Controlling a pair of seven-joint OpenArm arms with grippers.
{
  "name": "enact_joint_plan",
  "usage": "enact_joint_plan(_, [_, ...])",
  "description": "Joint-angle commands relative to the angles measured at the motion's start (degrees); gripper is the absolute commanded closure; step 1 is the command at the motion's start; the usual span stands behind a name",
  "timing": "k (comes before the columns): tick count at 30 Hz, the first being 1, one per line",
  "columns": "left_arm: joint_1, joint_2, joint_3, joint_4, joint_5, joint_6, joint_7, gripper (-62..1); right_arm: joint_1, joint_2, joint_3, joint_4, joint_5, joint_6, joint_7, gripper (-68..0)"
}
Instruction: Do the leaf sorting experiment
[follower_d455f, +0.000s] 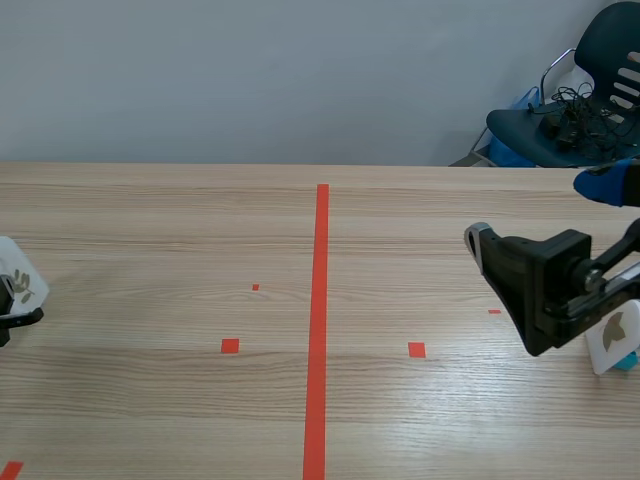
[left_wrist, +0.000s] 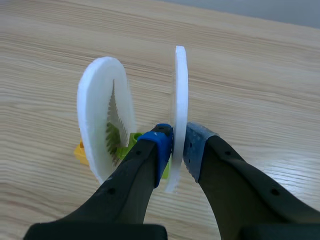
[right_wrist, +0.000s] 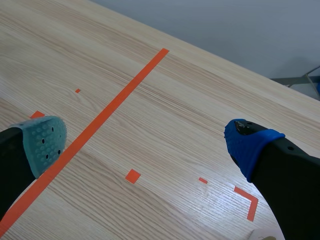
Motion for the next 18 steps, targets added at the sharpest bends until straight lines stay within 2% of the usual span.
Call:
enact_joint_plan(1, [0.0, -1.31, 0.04, 1.77, -0.39, -0.28, -0.79, -8.5, 0.83, -0.02, 0.74, -0.09, 0.61, -0.42, 0.42, -67.9])
enact_joint_plan(15, [0.46, -1.9, 0.07, 1.77, -0.37, -0.55, -0.13, -9.3, 0.83, -0.02, 0.74, -0.09, 0.61, -0.42, 0.42, -67.9])
enact_joint_plan(18, [0.68, -1.9, 0.07, 1.77, -0.35, -0.57, -0.11, -13.7, 0.83, -0.02, 0.74, -0.09, 0.61, -0.42, 0.42, -67.9])
